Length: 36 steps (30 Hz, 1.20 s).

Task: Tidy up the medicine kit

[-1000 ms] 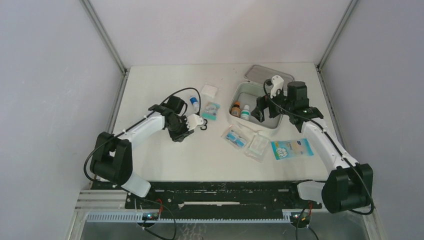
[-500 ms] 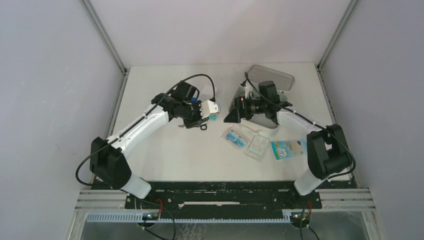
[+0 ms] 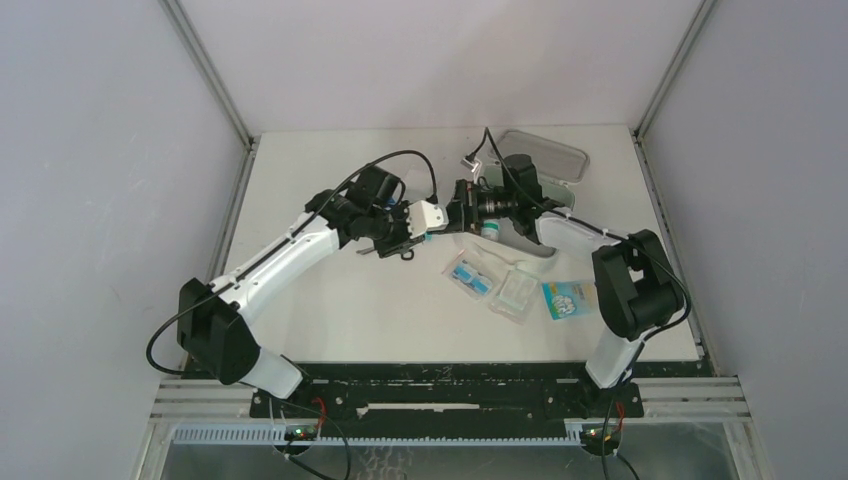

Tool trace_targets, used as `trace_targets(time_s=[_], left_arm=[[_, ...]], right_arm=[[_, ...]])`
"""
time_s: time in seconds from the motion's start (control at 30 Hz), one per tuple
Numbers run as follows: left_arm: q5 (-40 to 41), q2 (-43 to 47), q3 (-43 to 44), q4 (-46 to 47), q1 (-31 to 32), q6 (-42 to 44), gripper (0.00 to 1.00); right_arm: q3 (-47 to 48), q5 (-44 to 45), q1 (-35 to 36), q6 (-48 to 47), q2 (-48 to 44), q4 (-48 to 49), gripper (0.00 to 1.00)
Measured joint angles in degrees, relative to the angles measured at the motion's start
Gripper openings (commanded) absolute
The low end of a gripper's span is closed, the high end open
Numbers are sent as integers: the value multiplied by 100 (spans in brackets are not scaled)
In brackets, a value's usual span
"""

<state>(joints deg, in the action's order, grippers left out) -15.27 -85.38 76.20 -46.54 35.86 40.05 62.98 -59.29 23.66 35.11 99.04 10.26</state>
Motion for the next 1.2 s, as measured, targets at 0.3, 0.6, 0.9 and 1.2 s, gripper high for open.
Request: trace_targets(time_s=[0.3,0.6,0.9,1.2], left_arm=[[52,0,-2,87,59,-50,31],[127,0,-2,144,72,-50,32],[275,0,-11,142,111,-50,32],[444,0,-11,146,153,-52,38]], right_arm=[[302,-129,208,426,317,184,73],[426,-133,424,619,474,286,50],[481,-238,474,837,614,400,34],[511,-243,483,815,621,374,24]])
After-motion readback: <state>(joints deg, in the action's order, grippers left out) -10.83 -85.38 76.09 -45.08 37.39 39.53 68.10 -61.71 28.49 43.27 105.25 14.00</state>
